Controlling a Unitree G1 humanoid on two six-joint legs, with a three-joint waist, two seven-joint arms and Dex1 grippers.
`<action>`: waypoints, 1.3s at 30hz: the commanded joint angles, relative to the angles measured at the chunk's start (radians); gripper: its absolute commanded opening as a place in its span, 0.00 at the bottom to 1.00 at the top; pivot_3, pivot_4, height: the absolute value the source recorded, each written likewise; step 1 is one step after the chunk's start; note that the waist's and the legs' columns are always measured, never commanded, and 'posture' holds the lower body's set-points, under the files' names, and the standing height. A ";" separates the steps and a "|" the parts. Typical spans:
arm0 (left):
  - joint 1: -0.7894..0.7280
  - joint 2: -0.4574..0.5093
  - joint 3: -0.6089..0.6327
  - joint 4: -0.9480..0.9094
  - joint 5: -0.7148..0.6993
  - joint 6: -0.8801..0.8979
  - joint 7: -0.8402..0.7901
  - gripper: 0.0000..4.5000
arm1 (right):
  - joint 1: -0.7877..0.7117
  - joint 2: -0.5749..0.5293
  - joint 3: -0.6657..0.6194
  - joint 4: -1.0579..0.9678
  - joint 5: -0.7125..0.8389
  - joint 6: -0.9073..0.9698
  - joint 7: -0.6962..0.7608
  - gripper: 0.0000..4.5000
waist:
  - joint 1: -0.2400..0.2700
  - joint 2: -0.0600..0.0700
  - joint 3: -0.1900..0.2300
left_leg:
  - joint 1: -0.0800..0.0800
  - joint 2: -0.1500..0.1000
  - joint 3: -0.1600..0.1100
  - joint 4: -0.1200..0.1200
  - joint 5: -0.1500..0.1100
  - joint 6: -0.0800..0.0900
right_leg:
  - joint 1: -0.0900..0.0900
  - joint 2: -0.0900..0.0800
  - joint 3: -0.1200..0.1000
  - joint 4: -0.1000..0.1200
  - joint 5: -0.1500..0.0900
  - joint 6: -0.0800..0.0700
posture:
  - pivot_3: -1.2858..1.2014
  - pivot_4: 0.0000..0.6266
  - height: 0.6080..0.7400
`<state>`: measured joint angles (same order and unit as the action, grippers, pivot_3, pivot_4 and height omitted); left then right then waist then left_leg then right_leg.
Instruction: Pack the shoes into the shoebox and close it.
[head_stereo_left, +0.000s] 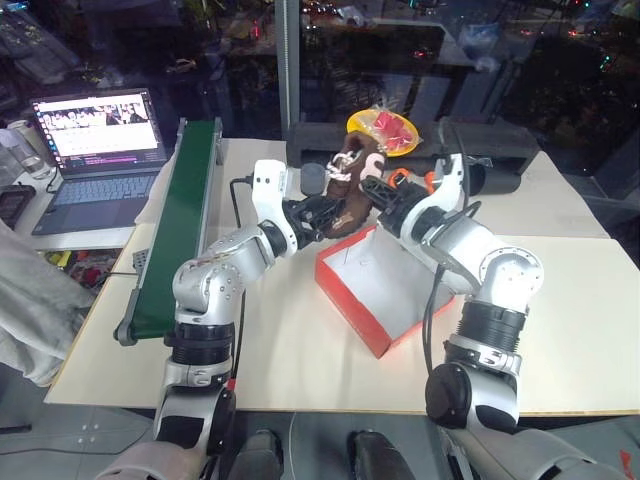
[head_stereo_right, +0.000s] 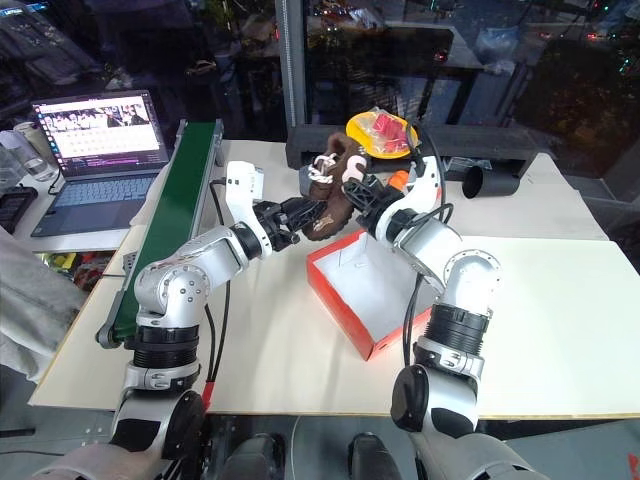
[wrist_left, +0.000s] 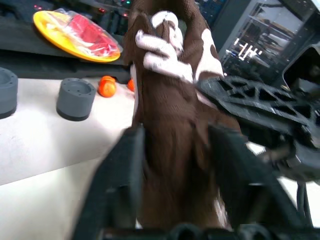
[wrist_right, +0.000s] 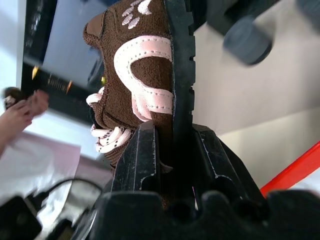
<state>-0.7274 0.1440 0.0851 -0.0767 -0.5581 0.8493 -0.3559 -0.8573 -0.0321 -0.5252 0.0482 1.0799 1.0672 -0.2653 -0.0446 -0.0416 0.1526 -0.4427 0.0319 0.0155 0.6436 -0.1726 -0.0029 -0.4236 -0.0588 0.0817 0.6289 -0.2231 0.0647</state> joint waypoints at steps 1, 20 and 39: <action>0.003 0.017 -0.030 -0.062 -0.007 -0.013 -0.035 0.63 | -0.027 -0.017 0.005 -0.035 -0.005 -0.081 0.008 0.13 | -0.002 0.001 0.000 | 0.000 0.000 0.000 0.000 0.000 0.000 | 0.000 0.000 0.000 0.000 0.000 0.000 | 0.52 0.24 1.00; 0.268 0.378 -0.235 -0.215 0.153 -0.216 -0.363 0.63 | 0.086 -0.670 0.774 -0.118 -0.595 -0.030 0.636 0.13 | 0.003 0.007 0.004 | 0.001 0.000 0.003 -0.002 0.000 0.000 | -0.001 0.000 0.003 -0.001 -0.001 -0.001 | 0.52 0.24 1.00; 0.309 0.394 -0.236 -0.272 0.164 -0.216 -0.409 0.64 | 0.133 -0.575 0.813 0.048 -0.895 -0.082 0.647 0.45 | 0.009 0.006 0.004 | 0.003 0.000 0.003 0.001 0.000 0.000 | 0.002 0.000 0.003 -0.001 -0.001 0.000 | 0.52 0.24 1.00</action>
<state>-0.4173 0.5299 -0.1604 -0.3023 -0.3948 0.6533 -0.7585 -0.7238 -0.6051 0.3332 0.1111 0.2077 0.9728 0.3916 -0.0354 -0.0353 0.1562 -0.4402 0.0320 0.0185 0.6449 -0.1727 -0.0027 -0.4220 -0.0588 0.0843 0.6278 -0.2240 0.0643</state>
